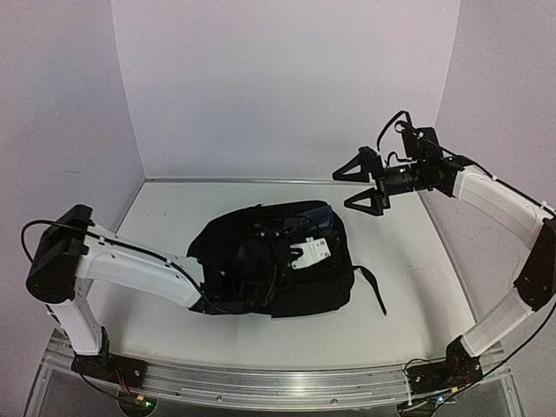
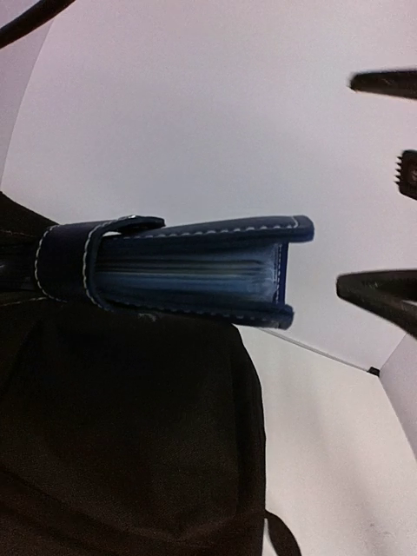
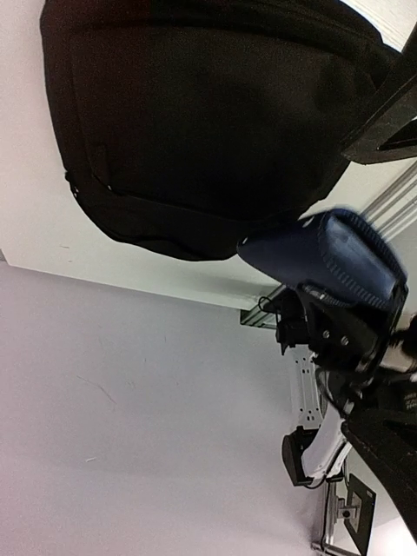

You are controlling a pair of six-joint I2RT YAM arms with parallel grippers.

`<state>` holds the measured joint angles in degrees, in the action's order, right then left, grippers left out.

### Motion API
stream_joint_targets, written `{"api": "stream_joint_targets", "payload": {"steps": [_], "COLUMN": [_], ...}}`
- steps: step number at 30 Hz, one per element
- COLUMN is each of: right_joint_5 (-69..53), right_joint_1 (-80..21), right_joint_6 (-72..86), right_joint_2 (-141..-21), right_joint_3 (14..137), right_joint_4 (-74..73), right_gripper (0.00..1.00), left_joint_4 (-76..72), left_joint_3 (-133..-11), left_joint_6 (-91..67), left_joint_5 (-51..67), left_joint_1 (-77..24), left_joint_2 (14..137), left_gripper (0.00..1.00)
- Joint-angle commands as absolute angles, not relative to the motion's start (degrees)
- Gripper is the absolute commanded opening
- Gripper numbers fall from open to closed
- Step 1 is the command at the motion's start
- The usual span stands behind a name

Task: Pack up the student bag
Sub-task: Pick up the personal item from the center of the board.

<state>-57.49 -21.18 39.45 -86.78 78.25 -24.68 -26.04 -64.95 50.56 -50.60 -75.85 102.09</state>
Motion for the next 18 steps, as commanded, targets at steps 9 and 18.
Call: {"api": "stream_joint_targets", "payload": {"steps": [9, 18], "right_joint_5": [-62.4, -49.3], "right_joint_1": [-22.1, -22.1], "right_joint_6": [38.6, 25.4], "right_joint_2": [-83.8, -82.3], "right_joint_3": [71.0, 72.8], "right_joint_4": [-22.9, -35.1], "right_gripper": [0.98, 0.98], "left_joint_4": [-86.0, -86.0], "left_joint_3": [-70.0, -69.0], "left_joint_6": [109.4, 108.6], "left_joint_5": [-55.2, -56.5], "left_joint_1": [-79.4, -79.8], "left_joint_2": [120.9, 116.2], "left_gripper": [0.00, 0.00]}}
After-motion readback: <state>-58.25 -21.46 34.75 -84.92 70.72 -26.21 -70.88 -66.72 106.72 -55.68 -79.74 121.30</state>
